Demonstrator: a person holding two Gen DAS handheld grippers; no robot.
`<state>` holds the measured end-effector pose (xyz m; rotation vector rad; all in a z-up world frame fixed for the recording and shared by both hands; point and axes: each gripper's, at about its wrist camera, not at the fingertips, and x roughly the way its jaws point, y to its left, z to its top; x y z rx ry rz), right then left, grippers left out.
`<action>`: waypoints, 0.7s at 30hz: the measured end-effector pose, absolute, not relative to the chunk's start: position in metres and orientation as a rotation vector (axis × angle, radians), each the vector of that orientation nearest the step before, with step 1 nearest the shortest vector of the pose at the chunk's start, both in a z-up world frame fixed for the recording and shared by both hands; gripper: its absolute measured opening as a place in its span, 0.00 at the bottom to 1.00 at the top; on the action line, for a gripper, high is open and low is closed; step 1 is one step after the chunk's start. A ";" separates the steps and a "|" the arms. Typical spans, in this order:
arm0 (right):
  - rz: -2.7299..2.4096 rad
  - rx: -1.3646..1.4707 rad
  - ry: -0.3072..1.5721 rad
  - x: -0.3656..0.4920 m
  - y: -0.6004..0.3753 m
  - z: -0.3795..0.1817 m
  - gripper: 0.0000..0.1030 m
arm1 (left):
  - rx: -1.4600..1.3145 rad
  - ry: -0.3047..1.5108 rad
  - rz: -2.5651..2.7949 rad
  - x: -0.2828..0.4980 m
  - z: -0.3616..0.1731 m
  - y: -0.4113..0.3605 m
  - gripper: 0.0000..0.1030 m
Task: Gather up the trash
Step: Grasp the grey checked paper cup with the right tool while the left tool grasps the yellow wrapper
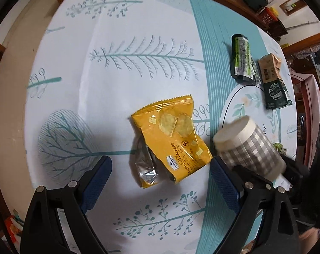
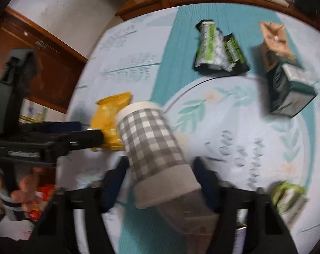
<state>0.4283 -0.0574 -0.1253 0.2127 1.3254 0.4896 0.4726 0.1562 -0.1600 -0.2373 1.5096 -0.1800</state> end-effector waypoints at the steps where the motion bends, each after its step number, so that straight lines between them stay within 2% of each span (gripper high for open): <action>1: 0.482 0.233 1.321 0.427 -0.057 -0.125 0.38 | -0.244 1.516 -0.185 0.474 -0.162 0.155 0.83; 4: 0.453 0.255 1.304 0.422 -0.060 -0.124 0.35 | -0.257 1.541 -0.194 0.475 -0.168 0.151 0.76; 9: 0.405 0.295 1.277 0.405 -0.070 -0.120 0.32 | -0.241 1.531 -0.172 0.479 -0.169 0.140 0.73; 11: 0.390 0.292 1.264 0.398 -0.072 -0.118 0.31 | -0.230 1.523 -0.155 0.481 -0.168 0.134 0.68; 12: 0.384 0.302 1.259 0.395 -0.073 -0.117 0.31 | -0.221 1.516 -0.145 0.482 -0.167 0.132 0.61; 15: 0.364 0.332 1.243 0.387 -0.076 -0.115 0.30 | -0.225 1.517 -0.156 0.487 -0.167 0.122 0.28; 19: 0.352 0.371 1.214 0.376 -0.081 -0.107 0.29 | -0.227 1.516 -0.154 0.488 -0.165 0.114 0.22; 21: 0.352 0.380 1.191 0.370 -0.081 -0.100 0.28 | -0.231 1.503 -0.164 0.484 -0.161 0.111 0.13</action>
